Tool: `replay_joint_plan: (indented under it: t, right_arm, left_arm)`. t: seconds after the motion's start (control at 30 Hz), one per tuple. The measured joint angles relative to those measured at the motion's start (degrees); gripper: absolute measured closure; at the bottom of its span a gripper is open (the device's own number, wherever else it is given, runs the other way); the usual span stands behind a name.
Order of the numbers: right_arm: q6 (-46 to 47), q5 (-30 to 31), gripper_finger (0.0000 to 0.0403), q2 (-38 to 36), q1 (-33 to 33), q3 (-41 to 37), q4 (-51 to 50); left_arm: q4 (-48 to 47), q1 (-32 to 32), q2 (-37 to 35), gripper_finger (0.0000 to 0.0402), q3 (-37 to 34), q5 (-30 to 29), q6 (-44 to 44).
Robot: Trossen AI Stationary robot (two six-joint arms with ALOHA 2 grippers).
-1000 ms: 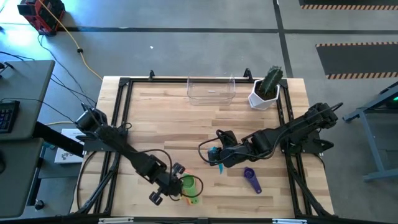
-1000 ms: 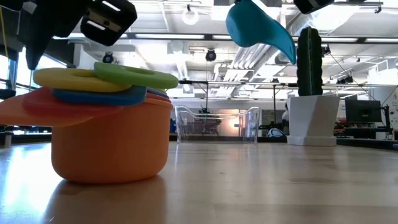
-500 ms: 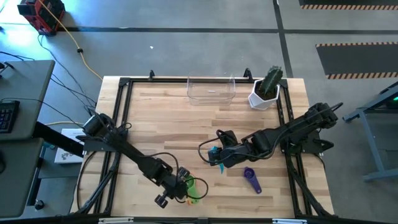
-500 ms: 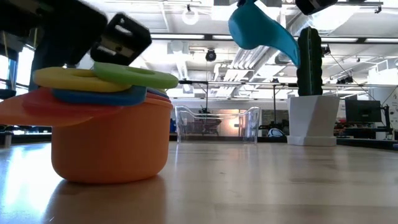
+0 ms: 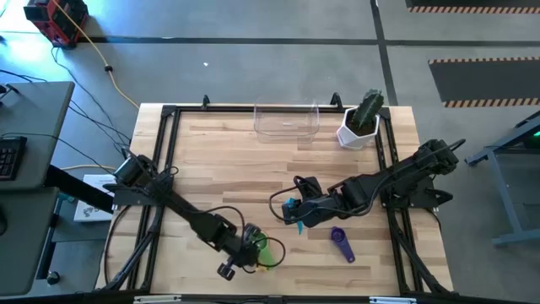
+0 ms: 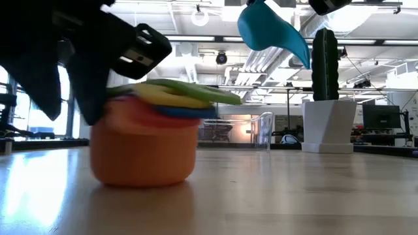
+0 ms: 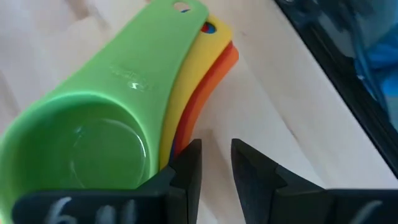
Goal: Nest measuring cups in basket
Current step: Stack the light blue measuring cup on top of the green measuring cup
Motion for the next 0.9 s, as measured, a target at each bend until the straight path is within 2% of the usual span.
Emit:
replay_joint_plan:
  t: [0.17, 0.6, 0.9]
  right_arm:
    - [0.0, 0.3, 0.0402, 0.0, 0.0, 0.0, 0.2]
    - [2.7, 0.2, 0.0402, 0.0, 0.0, 0.0, 0.8]
    - [6.6, -0.2, 0.0402, 0.0, 0.0, 0.0, 1.5]
  left_arm:
    - [1.2, 1.6, 0.0, 0.0323, 0.0, -3.2, -2.0]
    - [1.5, 10.3, 0.0, 0.0323, 0.0, -4.4, -3.4]
    - [-2.5, 13.4, -2.7, 0.0323, 0.0, 1.5, -4.0]
